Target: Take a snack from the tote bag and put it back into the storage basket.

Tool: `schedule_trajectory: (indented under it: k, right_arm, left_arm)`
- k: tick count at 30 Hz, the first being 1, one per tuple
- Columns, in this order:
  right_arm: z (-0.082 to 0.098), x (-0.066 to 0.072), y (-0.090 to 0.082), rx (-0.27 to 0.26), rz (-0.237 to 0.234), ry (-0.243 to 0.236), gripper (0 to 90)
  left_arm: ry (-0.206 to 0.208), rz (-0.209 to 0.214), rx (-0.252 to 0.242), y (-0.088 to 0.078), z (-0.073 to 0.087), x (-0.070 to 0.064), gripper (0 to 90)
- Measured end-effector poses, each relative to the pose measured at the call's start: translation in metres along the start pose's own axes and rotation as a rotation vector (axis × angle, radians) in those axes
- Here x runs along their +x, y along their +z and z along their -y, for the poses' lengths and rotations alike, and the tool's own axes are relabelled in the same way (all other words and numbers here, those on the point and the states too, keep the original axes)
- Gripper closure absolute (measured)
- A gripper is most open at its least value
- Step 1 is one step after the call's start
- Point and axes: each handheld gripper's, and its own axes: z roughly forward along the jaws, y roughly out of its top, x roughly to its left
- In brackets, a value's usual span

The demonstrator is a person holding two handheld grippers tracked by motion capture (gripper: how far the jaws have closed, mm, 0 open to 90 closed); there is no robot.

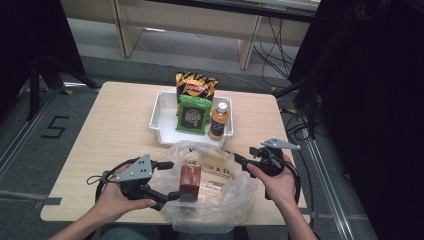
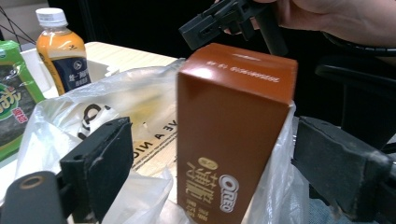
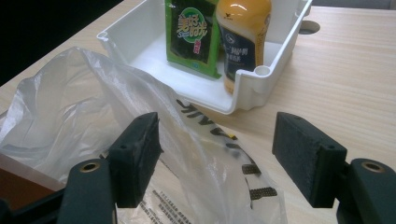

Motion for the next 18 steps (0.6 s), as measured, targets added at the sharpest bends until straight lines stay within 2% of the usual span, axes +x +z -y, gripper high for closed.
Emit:
schedule_trajectory:
  k: [2,3,4,5,7,8,9,10,11,12,13,14,18]
  right_arm:
    - [0.000,-0.001,0.000,-0.002,0.005,0.001,32.8]
    - [0.000,-0.004,0.000,-0.011,0.014,-0.034,32.8]
    - [0.001,-0.004,-0.001,-0.015,0.022,-0.033,32.8]
    - [0.001,-0.004,0.000,-0.017,0.006,-0.024,32.8]
    - [0.002,-0.004,-0.002,-0.023,0.020,-0.028,32.8]
    - [0.003,-0.001,-0.003,-0.022,0.028,-0.006,32.7]
    - [0.003,-0.001,-0.005,-0.014,0.028,-0.007,32.7]
    - [0.004,-0.003,-0.005,-0.021,0.034,-0.031,32.8]
    - [0.006,-0.001,-0.006,-0.024,0.035,-0.009,32.8]
    - [0.006,-0.004,-0.006,-0.030,0.031,-0.043,32.7]
    - [0.007,-0.003,-0.006,-0.025,0.028,-0.033,32.7]
    - [0.008,-0.001,-0.007,-0.015,0.038,-0.001,32.7]
    - [0.009,-0.003,-0.007,-0.015,0.035,-0.010,32.7]
  left_arm:
    - [0.010,0.013,0.002,0.003,0.000,-0.001,11.3]
    - [0.016,0.013,0.010,0.004,-0.001,-0.001,11.0]
    - [0.017,0.021,0.007,0.006,-0.001,-0.001,10.6]
    - [0.016,0.021,0.012,0.007,-0.002,-0.002,10.3]
    - [0.016,0.029,0.016,0.010,-0.002,-0.002,10.1]
    - [0.019,0.033,0.015,0.012,-0.003,-0.002,10.1]
    - [0.020,0.034,0.017,0.014,-0.003,-0.002,10.1]
    - [0.026,0.037,0.017,0.016,-0.004,-0.002,10.1]
    - [0.028,0.033,0.022,0.017,-0.004,-0.003,10.0]
    - [0.032,0.038,0.021,0.020,-0.004,-0.003,10.0]
    - [0.030,0.034,0.023,0.021,-0.004,-0.003,10.1]
    - [0.033,0.039,0.023,0.023,-0.005,-0.003,10.2]
    - [0.051,0.044,0.034,0.032,-0.007,-0.003,11.8]
